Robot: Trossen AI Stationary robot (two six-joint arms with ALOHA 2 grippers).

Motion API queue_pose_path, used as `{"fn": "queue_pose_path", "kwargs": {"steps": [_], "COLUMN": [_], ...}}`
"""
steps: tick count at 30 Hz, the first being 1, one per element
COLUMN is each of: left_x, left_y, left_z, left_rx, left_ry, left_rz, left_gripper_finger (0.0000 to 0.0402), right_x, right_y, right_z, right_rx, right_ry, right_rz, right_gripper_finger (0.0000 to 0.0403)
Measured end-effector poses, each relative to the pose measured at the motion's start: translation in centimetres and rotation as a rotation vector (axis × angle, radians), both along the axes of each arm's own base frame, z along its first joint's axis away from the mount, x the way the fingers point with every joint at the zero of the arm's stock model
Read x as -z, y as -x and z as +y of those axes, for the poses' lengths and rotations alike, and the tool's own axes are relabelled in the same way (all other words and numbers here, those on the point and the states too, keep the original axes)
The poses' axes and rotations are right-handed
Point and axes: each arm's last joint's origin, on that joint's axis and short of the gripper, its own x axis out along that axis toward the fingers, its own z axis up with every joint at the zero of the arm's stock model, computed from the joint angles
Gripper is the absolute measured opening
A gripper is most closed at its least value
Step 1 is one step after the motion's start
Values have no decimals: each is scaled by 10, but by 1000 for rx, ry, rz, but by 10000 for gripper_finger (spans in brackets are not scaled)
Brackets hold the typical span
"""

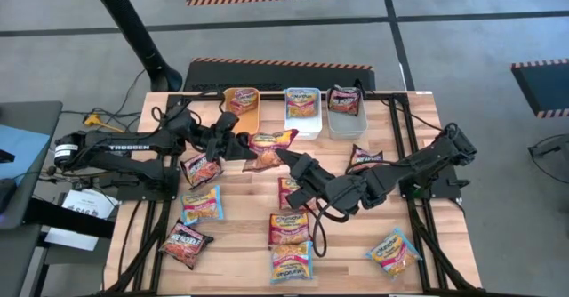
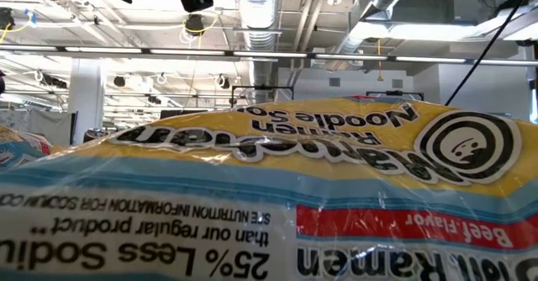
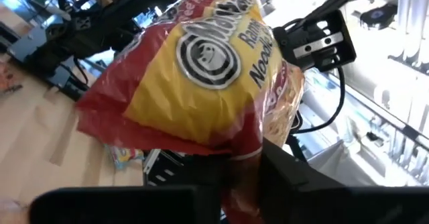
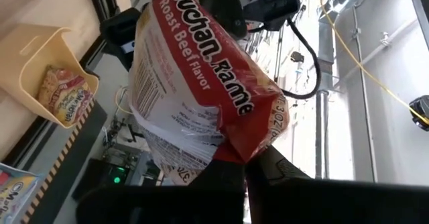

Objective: Sort Maruchan noodles
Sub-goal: Put the red noodle pack into the yellow bin

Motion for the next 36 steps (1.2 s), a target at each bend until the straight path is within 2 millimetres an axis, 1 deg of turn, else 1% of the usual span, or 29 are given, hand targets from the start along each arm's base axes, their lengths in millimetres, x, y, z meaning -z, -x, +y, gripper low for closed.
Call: {"fn": "queue_pose_path", "kwargs": {"steps": [4, 12, 17, 21, 30, 36], "left_x": [2, 5, 5, 4, 5, 9], "left_y": [0, -1, -2, -1, 2, 7], "left_z": [1, 2, 2, 6, 22, 40], "left_rx": [-22, -52, -70, -100, -170, -261], "left_ry": [-49, -122, -156, -175, -232, -297], "left_rz": [-4, 8, -7, -15, -20, 10], "left_gripper_finger": [12, 10, 10, 9, 9, 9], "right_x": [0, 1, 0, -3, -23, -39], "right_y": [0, 0, 0, 4, 24, 39], "right_z": [0, 0, 0, 1, 6, 1], "right_rx": [9, 23, 71, 101, 102, 107], "right_ry": [1, -11, -61, -80, -113, -170], "right_rz": [-1, -12, -76, -101, -163, -237], "right_gripper_finger": [15, 58, 64, 65, 65, 66]}}
